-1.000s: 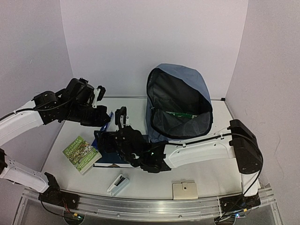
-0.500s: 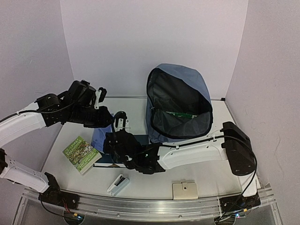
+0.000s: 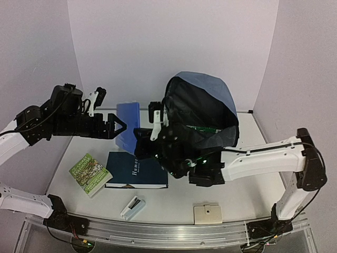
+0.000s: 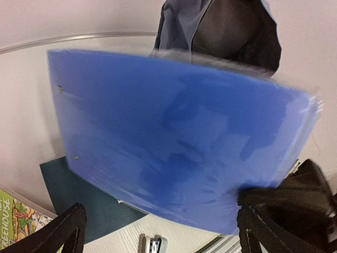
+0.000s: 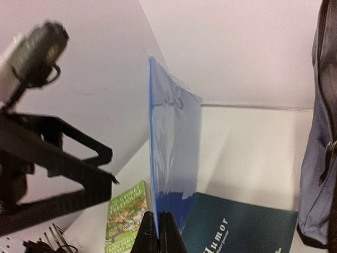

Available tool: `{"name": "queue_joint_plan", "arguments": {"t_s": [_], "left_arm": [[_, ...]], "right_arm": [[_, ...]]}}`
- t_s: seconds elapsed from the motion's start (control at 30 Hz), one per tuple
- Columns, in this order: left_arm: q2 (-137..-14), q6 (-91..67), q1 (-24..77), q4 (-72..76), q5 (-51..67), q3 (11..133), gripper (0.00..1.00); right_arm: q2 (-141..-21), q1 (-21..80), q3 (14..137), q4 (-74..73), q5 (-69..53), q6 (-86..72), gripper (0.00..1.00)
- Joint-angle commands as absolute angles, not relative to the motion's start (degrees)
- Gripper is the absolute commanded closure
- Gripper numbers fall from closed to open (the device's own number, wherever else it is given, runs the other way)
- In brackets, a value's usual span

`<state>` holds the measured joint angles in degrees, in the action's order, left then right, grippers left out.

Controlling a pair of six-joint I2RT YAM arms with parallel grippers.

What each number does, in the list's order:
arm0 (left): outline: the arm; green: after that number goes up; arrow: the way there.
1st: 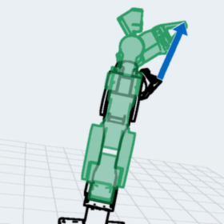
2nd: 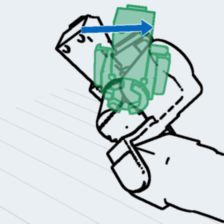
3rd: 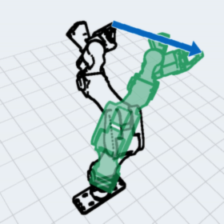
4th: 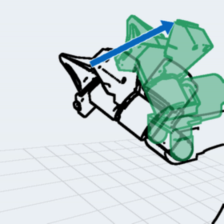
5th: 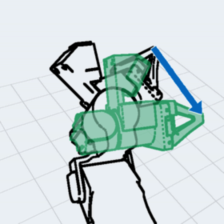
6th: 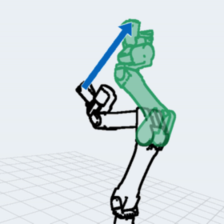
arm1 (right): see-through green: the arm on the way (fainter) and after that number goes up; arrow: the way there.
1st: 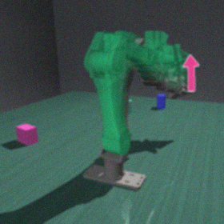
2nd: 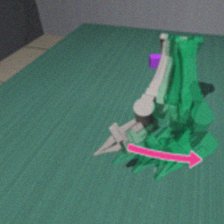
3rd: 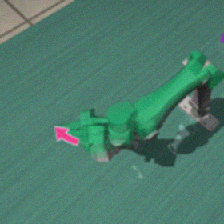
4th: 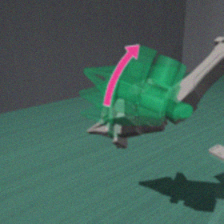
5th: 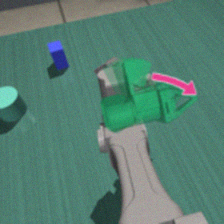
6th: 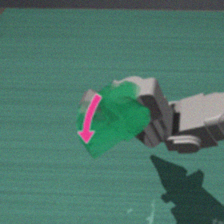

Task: Pack the student bag
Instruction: Pick up the files from the center of the board, then place the files in the student bag.

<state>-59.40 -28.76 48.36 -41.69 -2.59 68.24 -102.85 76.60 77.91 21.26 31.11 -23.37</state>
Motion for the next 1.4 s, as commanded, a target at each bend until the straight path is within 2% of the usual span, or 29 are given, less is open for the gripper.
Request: {"name": "queue_joint_plan", "arguments": {"t_s": [0.0,0.2,0.37,0.67,1.13,1.2,1.23,1.37], "left_arm": [[-58.2,-23.6,45.5,-41.6,0.1,71.8,0.00],[-65.1,-25.3,44.1,-35.4,6.9,73.5,0.00],[-72.2,-29.5,44.1,-25.2,14.6,73.4,0.00],[-88.6,-32.7,44.9,-16.4,26.7,80.0,0.00],[-102.7,-35.3,45.4,-12.6,31.3,87.1,0.01],[-103.7,-35.5,45.4,-12.7,31.4,87.4,0.09],[-104.5,-35.6,45.4,-12.7,31.9,87.6,0.17],[-106.3,-36.5,45.6,-12.2,34.0,87.8,0.63]], "right_arm": [[-93.5,75.7,79.9,18.2,28.2,-12.0,1.00],[-85.2,74.5,84.6,3.3,26.8,-3.0,1.00],[-78.2,71.2,83.8,-5.9,28.8,2.0,1.00],[-69.4,62.5,79.6,-13.5,28.2,5.2,1.00],[-65.4,57.2,75.1,-20.9,27.9,5.8,1.00],[-65.2,56.6,74.7,-20.9,27.6,5.7,1.00],[-65.3,56.3,74.4,-20.9,27.5,5.7,1.00],[-65.7,54.5,73.8,-20.9,24.4,5.7,1.00]]}}
